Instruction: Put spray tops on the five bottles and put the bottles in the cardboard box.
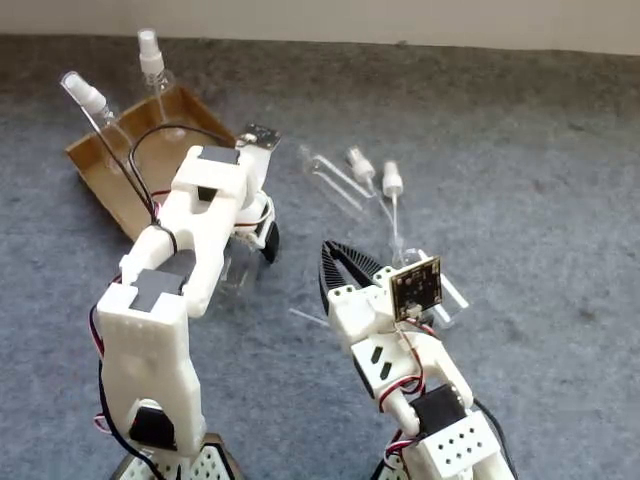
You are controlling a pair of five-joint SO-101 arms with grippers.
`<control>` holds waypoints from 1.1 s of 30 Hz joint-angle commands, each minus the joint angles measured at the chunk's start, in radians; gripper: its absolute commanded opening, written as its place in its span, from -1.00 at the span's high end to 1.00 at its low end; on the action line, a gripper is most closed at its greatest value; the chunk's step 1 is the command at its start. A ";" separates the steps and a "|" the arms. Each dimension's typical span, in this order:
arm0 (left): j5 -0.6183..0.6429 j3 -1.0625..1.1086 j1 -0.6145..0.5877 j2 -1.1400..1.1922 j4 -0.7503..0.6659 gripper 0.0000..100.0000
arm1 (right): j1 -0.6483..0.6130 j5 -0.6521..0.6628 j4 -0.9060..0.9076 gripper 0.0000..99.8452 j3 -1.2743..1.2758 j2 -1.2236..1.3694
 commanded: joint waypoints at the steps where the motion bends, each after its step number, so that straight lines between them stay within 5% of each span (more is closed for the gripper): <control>1: 0.008 -0.070 0.013 -0.076 -0.008 0.72 | 0.007 -0.005 0.001 0.98 0.125 -0.013; 13: 0.009 -0.067 0.044 -0.240 -0.003 0.72 | 0.007 -0.005 0.001 0.98 0.125 -0.013; 21: 0.009 -0.067 0.151 -0.487 0.127 0.72 | 0.010 -0.005 0.002 0.98 0.125 -0.012; 33: 0.009 -0.065 0.151 -0.888 0.313 0.72 | 0.012 -0.005 0.002 0.98 0.125 -0.008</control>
